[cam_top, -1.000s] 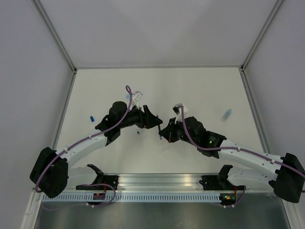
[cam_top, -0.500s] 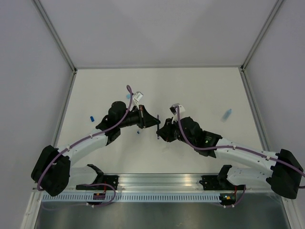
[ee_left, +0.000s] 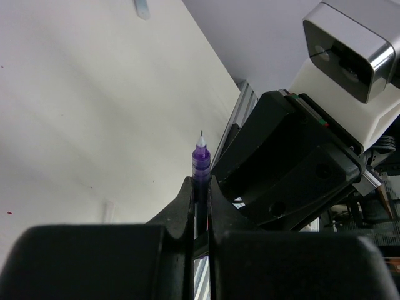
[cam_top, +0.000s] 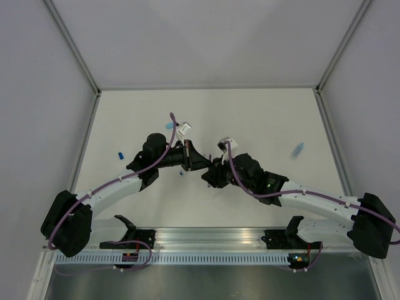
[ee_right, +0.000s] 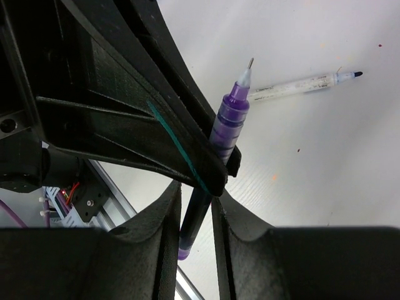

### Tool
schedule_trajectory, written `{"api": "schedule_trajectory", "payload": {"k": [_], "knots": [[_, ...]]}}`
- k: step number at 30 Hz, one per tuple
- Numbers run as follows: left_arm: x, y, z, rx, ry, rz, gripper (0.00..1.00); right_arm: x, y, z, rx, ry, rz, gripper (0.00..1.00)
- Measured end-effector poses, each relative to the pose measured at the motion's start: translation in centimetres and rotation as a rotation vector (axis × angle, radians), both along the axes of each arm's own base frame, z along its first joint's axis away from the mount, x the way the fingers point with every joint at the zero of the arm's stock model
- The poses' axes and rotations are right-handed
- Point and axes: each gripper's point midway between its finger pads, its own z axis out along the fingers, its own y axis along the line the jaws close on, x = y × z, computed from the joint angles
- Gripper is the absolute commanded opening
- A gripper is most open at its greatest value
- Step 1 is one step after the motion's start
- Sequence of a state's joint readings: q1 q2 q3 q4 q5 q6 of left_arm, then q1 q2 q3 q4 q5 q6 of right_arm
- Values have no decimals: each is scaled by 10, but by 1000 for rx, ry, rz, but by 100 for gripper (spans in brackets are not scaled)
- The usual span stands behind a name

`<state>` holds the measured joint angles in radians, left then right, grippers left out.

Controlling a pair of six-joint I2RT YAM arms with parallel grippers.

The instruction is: Insert the pens into the pen caps

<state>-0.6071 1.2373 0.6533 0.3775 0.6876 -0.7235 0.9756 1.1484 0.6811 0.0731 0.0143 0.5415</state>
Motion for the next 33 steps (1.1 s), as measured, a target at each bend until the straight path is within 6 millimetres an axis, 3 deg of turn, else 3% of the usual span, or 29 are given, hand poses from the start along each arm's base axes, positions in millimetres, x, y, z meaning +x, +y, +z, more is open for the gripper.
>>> {"api": "schedule_trajectory", "payload": {"k": [8, 11, 13, 14, 17, 18, 19, 20, 23, 26, 30, 33], "knots": [[-1, 2, 0, -1, -2, 12, 2, -11, -2, -10, 23, 13, 23, 30], [-1, 4, 1, -2, -9, 29, 2, -14, -4, -11, 34, 18, 25, 21], [-1, 5, 1, -4, -11, 34, 2, -14, -4, -10, 39, 18, 23, 2], [-1, 6, 2, -5, -13, 37, 2, -14, -5, -11, 40, 23, 17, 0], [0, 6, 3, -7, -16, 40, 46, -13, -6, -9, 44, 24, 6, 0], [0, 6, 3, -8, -13, 41, 72, -12, -7, -9, 42, 21, 0, 0], [0, 6, 2, -7, -11, 40, 90, -10, -9, -10, 34, 18, -13, 0], [-1, 6, 2, -6, -5, 39, 98, -8, -11, -12, 19, 18, -31, 0], [-3, 6, -1, 11, 22, 33, 99, 3, -23, -12, -39, 13, -107, 0], [-5, 8, 3, 34, 9, 26, 95, 20, -37, 3, -77, -16, -204, 0], [-9, 9, 11, 103, -95, 45, 94, 48, -71, 35, -49, -68, -365, 0], [-18, -2, 13, 201, -183, 50, 92, 64, -104, 51, -16, -91, -479, 0]]}}
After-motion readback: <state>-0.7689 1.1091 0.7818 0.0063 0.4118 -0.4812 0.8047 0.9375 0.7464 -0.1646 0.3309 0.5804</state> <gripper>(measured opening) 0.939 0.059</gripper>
